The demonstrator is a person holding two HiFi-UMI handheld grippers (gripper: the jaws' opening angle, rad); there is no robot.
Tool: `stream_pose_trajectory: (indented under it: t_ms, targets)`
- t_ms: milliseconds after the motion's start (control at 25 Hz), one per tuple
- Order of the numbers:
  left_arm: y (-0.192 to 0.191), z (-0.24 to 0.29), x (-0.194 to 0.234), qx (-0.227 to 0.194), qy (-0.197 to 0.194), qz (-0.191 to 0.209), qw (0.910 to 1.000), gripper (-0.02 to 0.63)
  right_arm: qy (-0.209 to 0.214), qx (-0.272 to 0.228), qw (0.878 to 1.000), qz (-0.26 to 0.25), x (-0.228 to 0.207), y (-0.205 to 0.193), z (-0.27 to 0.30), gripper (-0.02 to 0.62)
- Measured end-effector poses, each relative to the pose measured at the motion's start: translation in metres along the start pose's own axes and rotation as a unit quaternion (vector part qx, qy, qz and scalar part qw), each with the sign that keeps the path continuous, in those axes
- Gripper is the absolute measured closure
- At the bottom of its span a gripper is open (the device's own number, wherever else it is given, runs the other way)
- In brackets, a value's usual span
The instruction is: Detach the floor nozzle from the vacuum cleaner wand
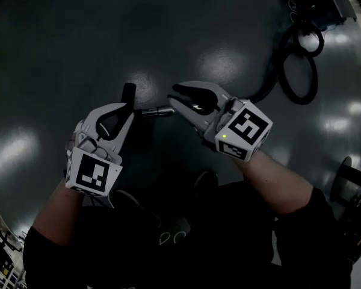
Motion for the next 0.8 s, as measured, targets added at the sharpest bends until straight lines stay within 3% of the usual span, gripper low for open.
stream_pose_trajectory:
  t_ms: [240,400,520,640,720,800]
  targets:
    - [-0.079,0.047,-0.036,0.064,-0.076,0.09,0.991,0.527,0.043,0.096,0.994,-0.021,-0.017,-0.061,0.025,0.486]
    - [-0.15,0.075,-0.064,0.132,-0.119,0.161,0.9709,0.47,0.069,0.193,0.977,-0.055,-0.02,-0.117,0.042,0.455]
    - [-0.195,0.093,-0.083,0.174,-0.137,0.211,0.9521,0.423,0.076,0.294,0.947,-0.101,-0.028,-0.174,0.051,0.421]
    - [-0.227,0.11,-0.1,0.192,-0.141,0.261,0.9356,0.376,0.084,0.389,0.904,-0.159,-0.034,-0.232,0.055,0.385]
    - [-0.241,0.119,-0.105,0.207,-0.133,0.287,0.9257,0.35,0.086,0.434,0.874,-0.2,-0.037,-0.262,0.058,0.377]
    - [-0.255,0.122,-0.107,0.229,-0.122,0.316,0.9124,0.351,0.083,0.46,0.854,-0.23,-0.04,-0.282,0.064,0.371]
Point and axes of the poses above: the fingertips, and each gripper's own axes: z forward along the fingers, x to its left, y out of its top, the point moved 2 cm from there along -z, backward along the fingers, and after that the axes turned 15 degrees about y, right-handed, at the moved point
